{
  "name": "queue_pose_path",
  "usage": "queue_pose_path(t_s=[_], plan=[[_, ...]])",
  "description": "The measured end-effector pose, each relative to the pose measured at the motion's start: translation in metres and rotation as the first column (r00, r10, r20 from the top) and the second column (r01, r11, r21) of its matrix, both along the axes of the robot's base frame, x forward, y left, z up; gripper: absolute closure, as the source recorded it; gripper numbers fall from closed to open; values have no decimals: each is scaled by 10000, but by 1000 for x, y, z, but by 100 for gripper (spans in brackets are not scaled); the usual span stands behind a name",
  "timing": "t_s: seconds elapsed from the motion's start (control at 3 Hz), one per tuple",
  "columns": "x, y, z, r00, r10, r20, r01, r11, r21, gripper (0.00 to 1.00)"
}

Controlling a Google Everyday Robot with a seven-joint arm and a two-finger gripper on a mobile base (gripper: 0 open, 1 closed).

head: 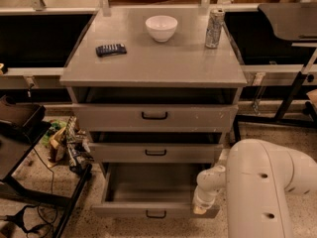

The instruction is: Open bottom drawer

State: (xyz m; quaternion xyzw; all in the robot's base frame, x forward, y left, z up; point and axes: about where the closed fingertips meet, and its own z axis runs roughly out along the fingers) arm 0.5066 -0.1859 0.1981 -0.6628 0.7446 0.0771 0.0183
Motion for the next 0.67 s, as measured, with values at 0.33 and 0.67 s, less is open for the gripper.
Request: queue_pose_path(t_s=[0.33,0.67], plan=[[-18,-2,-4,9994,-18,-353,16,10000,-60,100],[-18,-1,-4,9994,-18,-357,15,10000,-60,100]])
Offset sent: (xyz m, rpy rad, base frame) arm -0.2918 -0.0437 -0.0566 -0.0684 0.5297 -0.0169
